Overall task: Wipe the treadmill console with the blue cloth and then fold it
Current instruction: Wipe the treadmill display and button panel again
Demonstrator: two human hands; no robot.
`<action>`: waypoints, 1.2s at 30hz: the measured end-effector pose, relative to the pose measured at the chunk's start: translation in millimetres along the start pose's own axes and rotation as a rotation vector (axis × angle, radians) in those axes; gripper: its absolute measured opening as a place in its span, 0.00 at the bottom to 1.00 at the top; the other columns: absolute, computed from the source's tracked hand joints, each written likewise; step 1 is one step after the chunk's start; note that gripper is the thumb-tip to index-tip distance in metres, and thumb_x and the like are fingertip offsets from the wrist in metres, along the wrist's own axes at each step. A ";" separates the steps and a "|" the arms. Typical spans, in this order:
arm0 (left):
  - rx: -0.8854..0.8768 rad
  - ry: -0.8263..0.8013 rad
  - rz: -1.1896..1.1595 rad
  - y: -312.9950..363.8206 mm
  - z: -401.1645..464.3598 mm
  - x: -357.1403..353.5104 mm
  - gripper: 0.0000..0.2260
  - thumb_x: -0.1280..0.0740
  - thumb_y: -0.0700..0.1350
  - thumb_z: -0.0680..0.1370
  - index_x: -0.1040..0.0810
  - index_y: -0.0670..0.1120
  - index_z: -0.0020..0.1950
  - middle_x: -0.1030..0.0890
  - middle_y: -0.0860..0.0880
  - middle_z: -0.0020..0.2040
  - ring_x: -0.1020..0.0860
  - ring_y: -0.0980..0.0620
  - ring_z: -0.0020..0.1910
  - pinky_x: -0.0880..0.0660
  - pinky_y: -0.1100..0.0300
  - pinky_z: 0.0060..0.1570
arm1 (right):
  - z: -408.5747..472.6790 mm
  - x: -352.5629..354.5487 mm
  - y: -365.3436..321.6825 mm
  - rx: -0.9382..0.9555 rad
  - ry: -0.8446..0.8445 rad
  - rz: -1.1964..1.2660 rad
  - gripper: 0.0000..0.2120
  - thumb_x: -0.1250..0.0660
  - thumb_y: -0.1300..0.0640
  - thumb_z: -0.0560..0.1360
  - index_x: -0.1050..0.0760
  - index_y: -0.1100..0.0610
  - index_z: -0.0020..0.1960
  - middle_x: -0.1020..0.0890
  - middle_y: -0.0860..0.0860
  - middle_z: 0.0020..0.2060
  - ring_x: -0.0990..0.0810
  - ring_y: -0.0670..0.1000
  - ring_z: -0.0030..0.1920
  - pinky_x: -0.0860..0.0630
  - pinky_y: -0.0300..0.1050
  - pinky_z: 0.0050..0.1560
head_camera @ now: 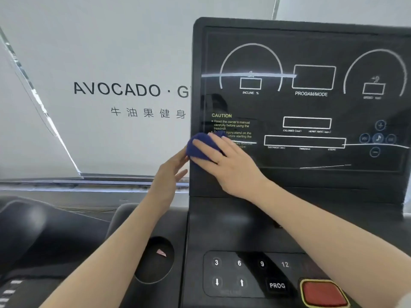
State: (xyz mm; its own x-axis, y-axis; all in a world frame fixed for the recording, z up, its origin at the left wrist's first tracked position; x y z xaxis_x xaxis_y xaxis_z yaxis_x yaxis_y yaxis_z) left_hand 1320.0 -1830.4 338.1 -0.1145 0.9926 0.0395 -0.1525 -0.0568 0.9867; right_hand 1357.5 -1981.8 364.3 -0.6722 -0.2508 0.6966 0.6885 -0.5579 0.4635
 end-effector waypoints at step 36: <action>-0.120 0.067 -0.151 55.8 33.7 -14.8 0.18 0.52 0.40 0.83 0.41 0.45 0.74 0.33 0.52 0.70 0.31 0.59 0.62 0.31 0.74 0.54 | 19.6 8.3 21.9 -0.044 0.057 0.076 0.24 0.44 0.65 0.71 0.25 0.55 0.64 0.29 0.56 0.69 0.32 0.65 0.67 0.34 0.59 0.67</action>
State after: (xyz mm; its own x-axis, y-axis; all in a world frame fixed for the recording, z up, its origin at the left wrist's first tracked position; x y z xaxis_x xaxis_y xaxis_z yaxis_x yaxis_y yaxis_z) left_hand 1346.3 -1844.7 397.9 -0.1458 0.9817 -0.1222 -0.2880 0.0760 0.9546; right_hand 1372.4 -1980.5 390.9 -0.6337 -0.3378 0.6960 0.7264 -0.5694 0.3849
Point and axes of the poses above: each hand's wrist, its own z-axis towards the middle knuckle, its own x-axis out of the back of the hand, y = z × x, the point moved 3 cm from there along z, towards the middle knuckle
